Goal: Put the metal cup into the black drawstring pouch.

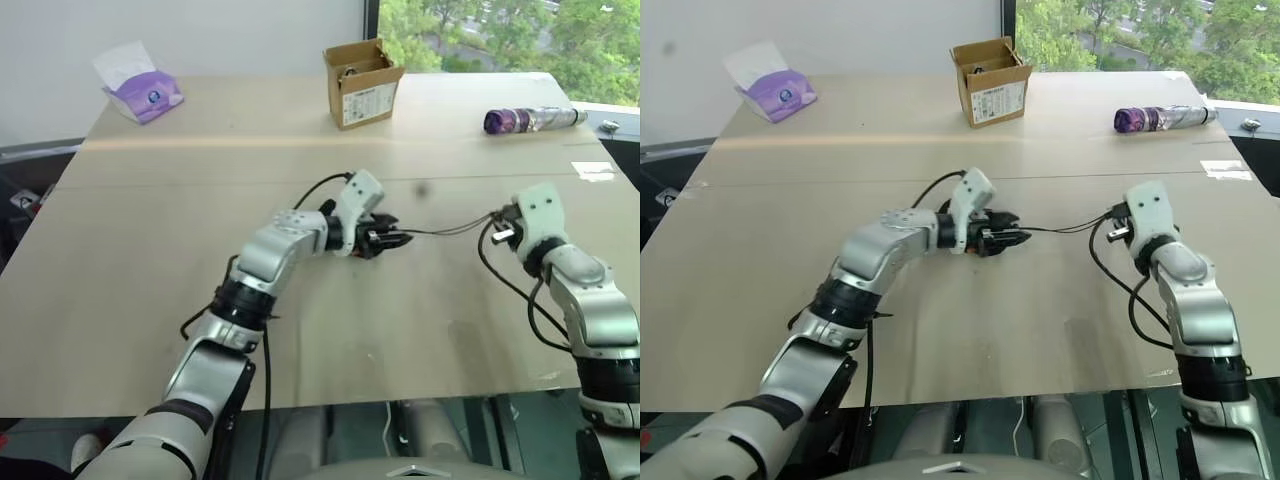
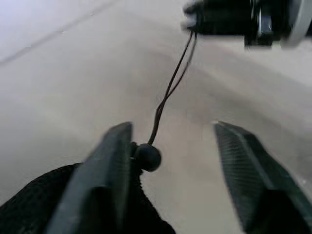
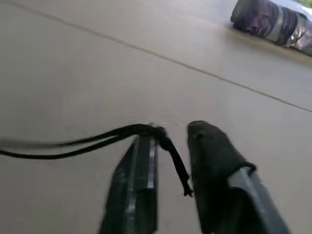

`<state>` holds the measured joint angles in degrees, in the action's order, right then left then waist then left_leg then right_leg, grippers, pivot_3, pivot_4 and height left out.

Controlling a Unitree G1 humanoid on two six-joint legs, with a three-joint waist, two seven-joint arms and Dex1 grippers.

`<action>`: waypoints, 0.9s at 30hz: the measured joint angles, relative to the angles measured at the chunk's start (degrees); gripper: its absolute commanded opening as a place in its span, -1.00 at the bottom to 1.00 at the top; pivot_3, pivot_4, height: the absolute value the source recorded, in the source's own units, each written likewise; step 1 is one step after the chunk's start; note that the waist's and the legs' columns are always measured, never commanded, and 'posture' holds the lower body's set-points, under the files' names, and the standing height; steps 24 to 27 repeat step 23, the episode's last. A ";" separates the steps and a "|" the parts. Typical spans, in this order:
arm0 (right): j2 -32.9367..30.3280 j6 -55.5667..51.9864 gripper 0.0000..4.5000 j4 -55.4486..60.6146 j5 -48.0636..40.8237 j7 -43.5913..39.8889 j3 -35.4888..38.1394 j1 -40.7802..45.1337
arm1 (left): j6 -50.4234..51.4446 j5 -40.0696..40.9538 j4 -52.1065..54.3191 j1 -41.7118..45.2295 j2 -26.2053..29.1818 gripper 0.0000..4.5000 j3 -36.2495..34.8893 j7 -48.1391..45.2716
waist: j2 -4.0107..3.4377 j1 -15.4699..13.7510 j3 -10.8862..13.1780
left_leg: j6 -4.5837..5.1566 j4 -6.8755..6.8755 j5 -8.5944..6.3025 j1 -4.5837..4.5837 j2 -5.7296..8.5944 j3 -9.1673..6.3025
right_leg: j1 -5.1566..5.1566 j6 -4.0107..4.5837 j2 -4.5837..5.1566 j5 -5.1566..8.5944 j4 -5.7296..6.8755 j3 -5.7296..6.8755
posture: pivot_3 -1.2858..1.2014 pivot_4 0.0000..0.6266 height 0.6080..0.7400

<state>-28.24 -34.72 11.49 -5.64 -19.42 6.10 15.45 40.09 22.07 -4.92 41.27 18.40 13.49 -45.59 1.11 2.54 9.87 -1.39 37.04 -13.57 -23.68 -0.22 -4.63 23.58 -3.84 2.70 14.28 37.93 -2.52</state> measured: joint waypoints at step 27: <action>0.08 27.29 0.98 17.12 -14.51 -21.11 18.51 -42.54 | -6.85 10.12 38.59 -56.85 6.98 1.00 -38.89 12.06 | 0.23 -2.02 -0.09 | 0.09 -0.16 -0.10 1.31 -0.12 0.10 | -1.35 0.15 0.06 0.26 -0.36 0.04 | 0.03 -0.52 1.00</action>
